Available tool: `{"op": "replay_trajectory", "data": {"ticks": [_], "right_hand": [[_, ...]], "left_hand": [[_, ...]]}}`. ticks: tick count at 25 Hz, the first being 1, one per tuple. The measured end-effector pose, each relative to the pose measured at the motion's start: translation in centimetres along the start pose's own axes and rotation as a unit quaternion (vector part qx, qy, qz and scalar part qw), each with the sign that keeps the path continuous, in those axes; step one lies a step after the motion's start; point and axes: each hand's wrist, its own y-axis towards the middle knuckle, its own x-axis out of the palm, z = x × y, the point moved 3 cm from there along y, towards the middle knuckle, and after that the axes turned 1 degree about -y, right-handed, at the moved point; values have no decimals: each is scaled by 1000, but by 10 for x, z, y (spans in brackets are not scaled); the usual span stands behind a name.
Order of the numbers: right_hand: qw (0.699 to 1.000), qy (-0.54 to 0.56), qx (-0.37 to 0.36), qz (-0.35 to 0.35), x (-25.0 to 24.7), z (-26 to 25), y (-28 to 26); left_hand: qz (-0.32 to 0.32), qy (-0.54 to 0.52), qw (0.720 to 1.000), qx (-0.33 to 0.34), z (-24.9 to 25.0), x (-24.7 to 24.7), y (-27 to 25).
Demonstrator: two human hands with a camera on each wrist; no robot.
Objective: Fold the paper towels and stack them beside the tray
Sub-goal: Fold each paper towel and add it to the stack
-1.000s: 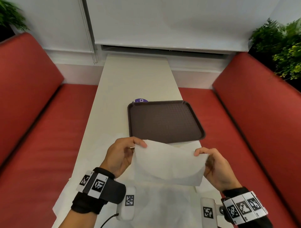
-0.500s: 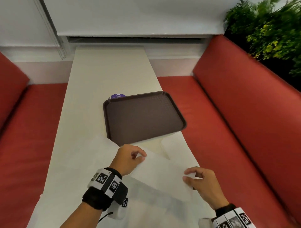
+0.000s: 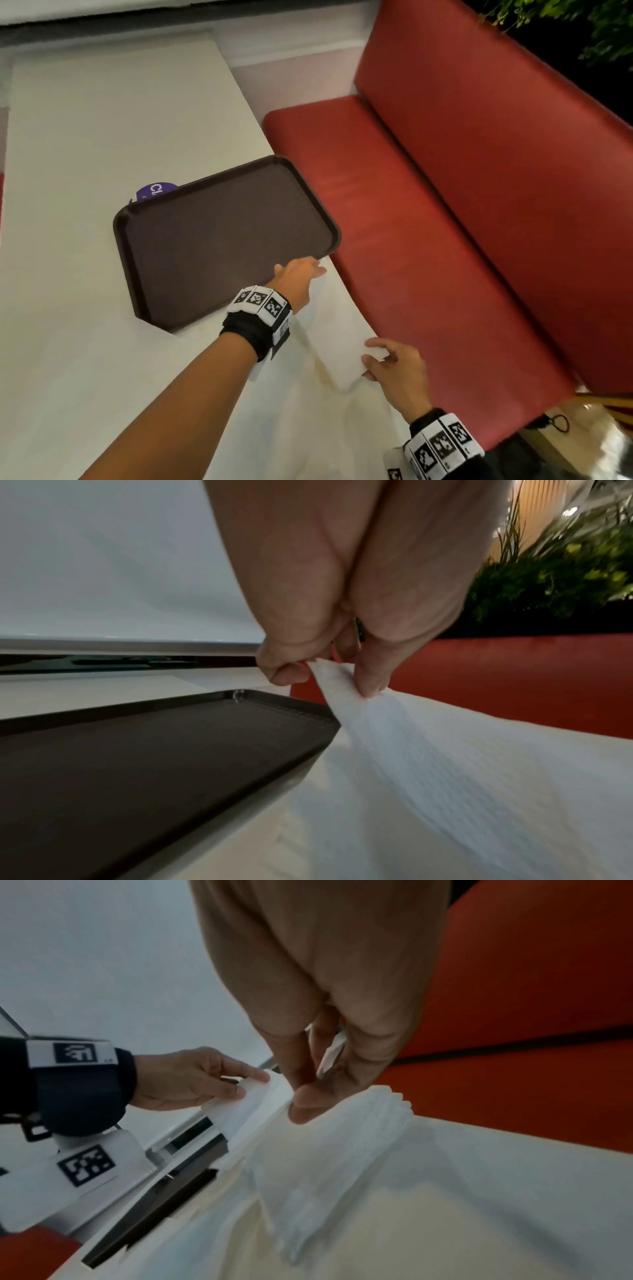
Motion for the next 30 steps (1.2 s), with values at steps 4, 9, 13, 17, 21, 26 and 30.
{"op": "replay_trajectory", "data": {"ticks": [4,9,13,17,21,26,30], "right_hand": [[999,-37,29,-11,14,15,14],[966,-252,-15,-46,11,8,-3],[939,-306,-149,-54,25,-26,-33],[876,-366,-263,-171,98,-54,-35],[801,-515,-229,-201,155,-63,-15],[835,-488,-195,-161,161,-58,-14],[880,-413,-221,-78,146,-59,-35]], "left_hand": [[-43,62,997,7,-2,14,16],[71,39,997,18,-5,6,-14],[227,-128,965,-29,-52,0,-107],[187,-245,941,-139,-112,48,-227],[156,-266,913,-268,-155,117,-317],[113,-230,919,-300,-183,170,-345],[125,-232,916,-302,-182,166,-347]]}}
